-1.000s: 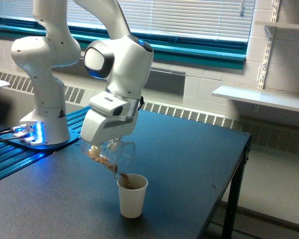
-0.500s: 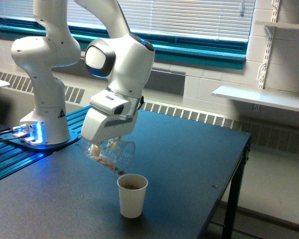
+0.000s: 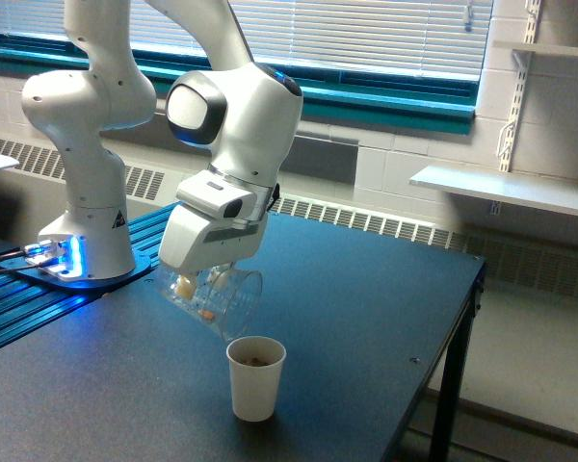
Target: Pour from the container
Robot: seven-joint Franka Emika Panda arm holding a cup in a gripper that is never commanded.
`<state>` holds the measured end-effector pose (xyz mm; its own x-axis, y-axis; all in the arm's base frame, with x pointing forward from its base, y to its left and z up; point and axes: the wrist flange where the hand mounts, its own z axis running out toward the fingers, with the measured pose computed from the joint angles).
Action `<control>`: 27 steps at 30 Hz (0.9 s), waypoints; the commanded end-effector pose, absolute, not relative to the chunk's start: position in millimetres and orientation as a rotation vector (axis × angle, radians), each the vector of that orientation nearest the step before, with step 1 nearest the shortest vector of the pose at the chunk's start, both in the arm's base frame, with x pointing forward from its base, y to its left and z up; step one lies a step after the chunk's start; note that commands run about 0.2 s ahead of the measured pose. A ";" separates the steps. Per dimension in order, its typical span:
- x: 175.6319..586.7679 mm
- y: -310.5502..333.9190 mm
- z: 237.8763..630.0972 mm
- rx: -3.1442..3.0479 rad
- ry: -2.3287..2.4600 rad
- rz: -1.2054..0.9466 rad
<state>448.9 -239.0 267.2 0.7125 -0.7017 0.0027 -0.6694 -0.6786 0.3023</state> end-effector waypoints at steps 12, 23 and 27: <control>451.4 -239.9 271.1 2.621 -1.037 -0.204; 456.0 -243.6 270.8 2.596 -1.007 -0.219; 459.1 -242.5 270.1 2.601 -0.996 -0.210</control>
